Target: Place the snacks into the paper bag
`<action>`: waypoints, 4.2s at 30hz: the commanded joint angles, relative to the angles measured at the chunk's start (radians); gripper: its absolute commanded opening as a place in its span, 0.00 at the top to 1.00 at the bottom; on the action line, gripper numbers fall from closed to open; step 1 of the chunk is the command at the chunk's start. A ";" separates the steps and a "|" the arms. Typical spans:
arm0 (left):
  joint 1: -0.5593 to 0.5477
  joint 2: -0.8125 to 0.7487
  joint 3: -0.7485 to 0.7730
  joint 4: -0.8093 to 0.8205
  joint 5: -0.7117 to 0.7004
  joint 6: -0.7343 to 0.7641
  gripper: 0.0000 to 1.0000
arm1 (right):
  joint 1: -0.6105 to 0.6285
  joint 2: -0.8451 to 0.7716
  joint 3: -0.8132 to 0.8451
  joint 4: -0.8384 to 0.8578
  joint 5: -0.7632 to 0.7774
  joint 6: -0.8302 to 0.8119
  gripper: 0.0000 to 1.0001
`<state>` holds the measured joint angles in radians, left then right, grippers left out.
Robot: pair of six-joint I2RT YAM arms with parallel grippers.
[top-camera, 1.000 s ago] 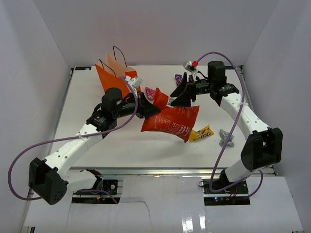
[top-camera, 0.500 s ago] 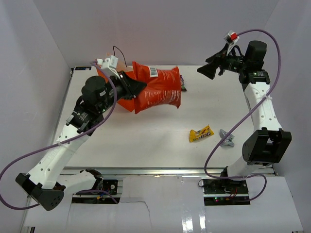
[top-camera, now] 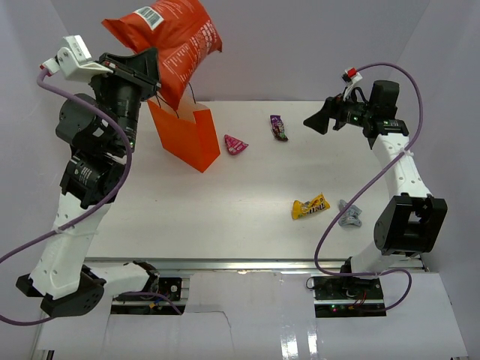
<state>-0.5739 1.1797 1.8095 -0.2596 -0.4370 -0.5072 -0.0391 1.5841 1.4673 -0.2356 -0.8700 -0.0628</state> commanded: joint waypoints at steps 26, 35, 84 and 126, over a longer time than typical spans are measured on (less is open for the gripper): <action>-0.003 0.176 0.117 -0.027 -0.528 0.164 1.00 | -0.001 -0.049 -0.064 0.022 0.066 -0.008 0.02; -0.003 0.204 0.131 -0.225 -0.522 -0.010 1.00 | -0.018 -0.058 -0.093 0.027 0.066 -0.008 0.02; 0.210 0.271 -0.065 -0.468 -0.175 -0.343 0.47 | -0.027 -0.041 -0.154 0.058 0.035 0.028 0.02; 0.272 -0.557 -0.808 -0.108 0.607 -0.054 0.02 | 0.297 0.116 -0.458 -0.499 0.644 -1.283 0.23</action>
<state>-0.3058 0.6933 1.0351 -0.3515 0.2031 -0.5102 0.2573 1.7012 1.0359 -0.8295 -0.3012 -1.3899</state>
